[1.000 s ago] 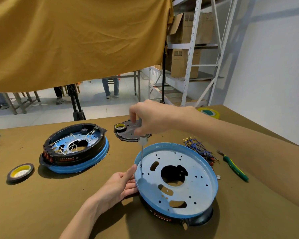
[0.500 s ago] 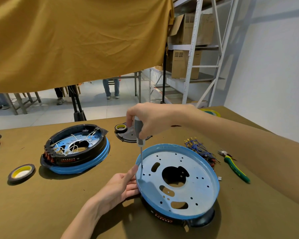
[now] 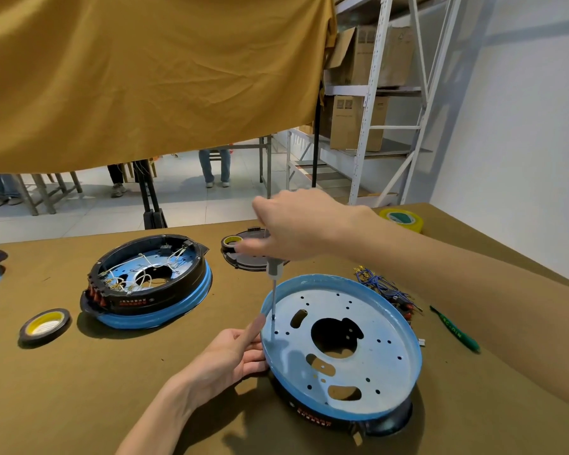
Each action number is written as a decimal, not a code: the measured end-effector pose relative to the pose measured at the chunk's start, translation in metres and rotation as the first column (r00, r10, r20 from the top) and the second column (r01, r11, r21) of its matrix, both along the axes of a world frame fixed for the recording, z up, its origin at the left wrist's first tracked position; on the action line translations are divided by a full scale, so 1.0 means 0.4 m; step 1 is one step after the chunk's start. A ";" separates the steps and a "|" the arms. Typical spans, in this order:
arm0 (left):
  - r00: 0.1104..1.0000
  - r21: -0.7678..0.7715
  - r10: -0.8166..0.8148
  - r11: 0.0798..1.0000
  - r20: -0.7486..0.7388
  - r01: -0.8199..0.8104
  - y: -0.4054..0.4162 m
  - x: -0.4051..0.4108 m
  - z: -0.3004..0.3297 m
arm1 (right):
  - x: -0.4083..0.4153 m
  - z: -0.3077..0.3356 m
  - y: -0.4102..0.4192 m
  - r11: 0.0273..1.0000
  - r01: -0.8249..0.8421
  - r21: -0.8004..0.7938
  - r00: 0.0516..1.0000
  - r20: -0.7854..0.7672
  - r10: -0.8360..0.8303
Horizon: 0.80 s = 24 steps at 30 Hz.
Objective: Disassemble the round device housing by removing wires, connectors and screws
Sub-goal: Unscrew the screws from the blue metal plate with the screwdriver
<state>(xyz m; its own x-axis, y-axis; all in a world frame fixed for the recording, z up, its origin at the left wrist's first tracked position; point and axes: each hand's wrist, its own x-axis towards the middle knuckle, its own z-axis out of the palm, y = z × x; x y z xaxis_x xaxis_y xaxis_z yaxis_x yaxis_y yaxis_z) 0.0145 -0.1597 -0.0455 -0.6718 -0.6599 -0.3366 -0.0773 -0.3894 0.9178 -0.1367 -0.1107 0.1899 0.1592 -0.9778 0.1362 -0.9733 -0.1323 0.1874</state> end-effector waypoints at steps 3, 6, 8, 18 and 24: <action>1.000 0.004 -0.013 1.000 0.010 0.013 -0.001 0.001 0.001 | -0.001 -0.008 -0.014 0.998 0.041 -0.043 0.998 -0.038 -0.042; 1.000 -0.006 -0.013 1.000 0.023 0.013 0.001 -0.002 0.006 | -0.014 0.010 -0.016 0.983 -0.063 0.170 0.970 0.241 0.020; 1.000 -0.007 -0.005 1.000 0.023 0.005 0.003 0.000 0.007 | -0.019 0.027 -0.011 0.951 -0.128 0.282 0.948 0.316 0.034; 1.000 0.001 -0.007 1.000 0.008 0.007 0.009 0.002 0.014 | -0.039 0.015 -0.019 0.973 -0.100 0.210 0.939 0.344 0.022; 0.999 0.039 -0.006 0.999 -0.032 0.007 0.015 0.013 0.018 | -0.030 -0.006 -0.009 1.000 -0.017 0.023 0.996 0.083 0.015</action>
<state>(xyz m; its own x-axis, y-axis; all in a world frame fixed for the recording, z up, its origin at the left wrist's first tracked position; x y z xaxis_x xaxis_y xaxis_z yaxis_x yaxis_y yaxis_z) 0.0196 -0.1539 -0.0381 -0.6869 -0.6419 -0.3407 -0.0511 -0.4250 0.9037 -0.1486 -0.1145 0.1875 0.1643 -0.9782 0.1266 -0.9831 -0.1518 0.1027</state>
